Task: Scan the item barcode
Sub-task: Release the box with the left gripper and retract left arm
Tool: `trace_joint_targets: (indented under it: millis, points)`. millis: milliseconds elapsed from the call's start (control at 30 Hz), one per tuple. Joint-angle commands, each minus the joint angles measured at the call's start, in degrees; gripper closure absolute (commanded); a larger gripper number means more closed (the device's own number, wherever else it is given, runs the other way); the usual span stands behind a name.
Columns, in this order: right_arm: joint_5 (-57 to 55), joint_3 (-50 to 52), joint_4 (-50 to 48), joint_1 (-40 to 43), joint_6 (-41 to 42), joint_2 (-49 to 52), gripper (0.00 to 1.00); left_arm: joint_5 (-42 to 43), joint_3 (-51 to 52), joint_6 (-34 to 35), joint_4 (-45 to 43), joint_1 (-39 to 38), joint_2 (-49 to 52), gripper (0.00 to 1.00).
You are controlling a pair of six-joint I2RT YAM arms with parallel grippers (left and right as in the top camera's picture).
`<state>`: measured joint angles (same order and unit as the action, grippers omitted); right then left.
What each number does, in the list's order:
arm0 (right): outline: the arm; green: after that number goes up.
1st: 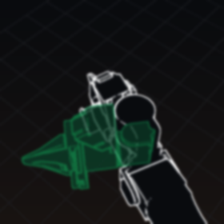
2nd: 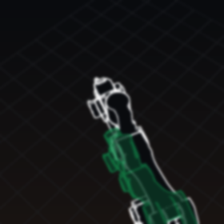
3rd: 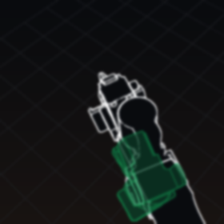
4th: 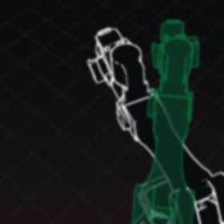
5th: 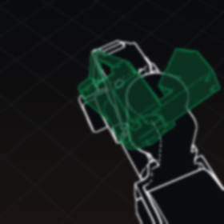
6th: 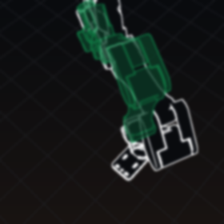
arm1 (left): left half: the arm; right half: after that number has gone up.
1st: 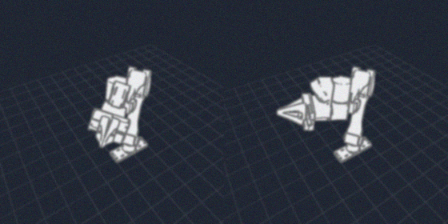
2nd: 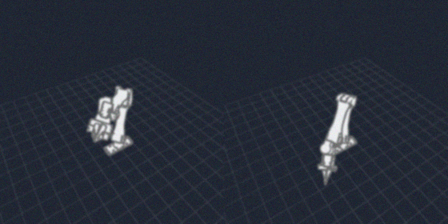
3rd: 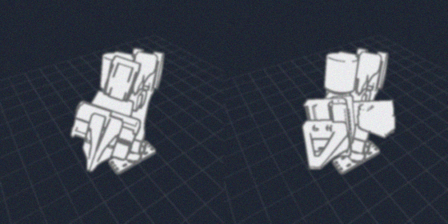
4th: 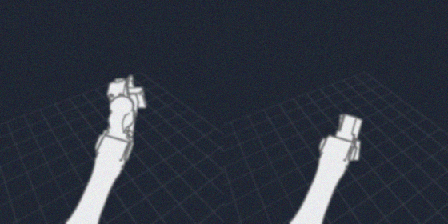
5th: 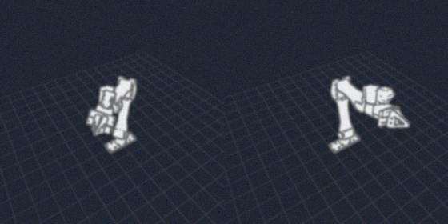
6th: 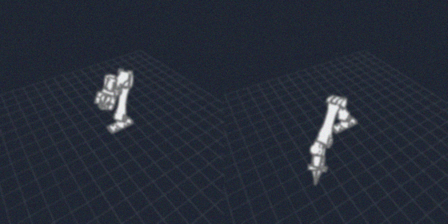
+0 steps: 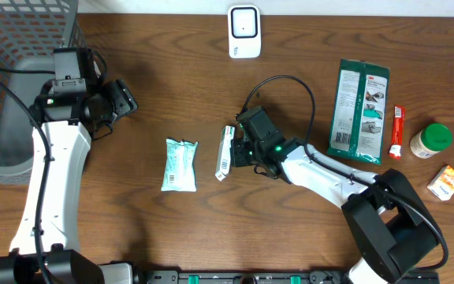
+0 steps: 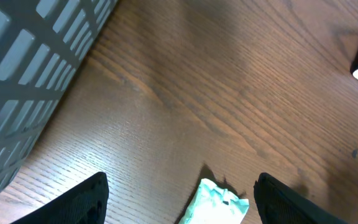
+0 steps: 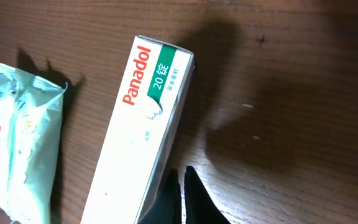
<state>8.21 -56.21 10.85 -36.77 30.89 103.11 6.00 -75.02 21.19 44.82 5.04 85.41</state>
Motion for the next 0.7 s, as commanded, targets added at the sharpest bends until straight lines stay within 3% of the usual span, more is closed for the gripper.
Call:
trace_joint_targets:
  millis: [0,167,200,667]
  points:
    - [3.39,-1.07,-0.68,0.76,0.59,-1.49,0.99,-0.72,-0.85,0.52,0.17,0.20,0.04,0.23]
    - [5.90,-1.05,-2.14,0.96,1.03,-1.49,0.99,-0.72,-0.85,0.52,0.15,0.20,0.04,0.22]
    - [6.08,-1.07,-2.21,0.96,1.03,-1.49,0.99,-0.72,-0.85,0.52,0.15,0.20,0.04,0.12]
    - [5.68,-1.05,-2.03,1.18,0.94,-1.49,0.99,-0.72,-0.85,0.52,0.15,0.20,0.04,0.12]
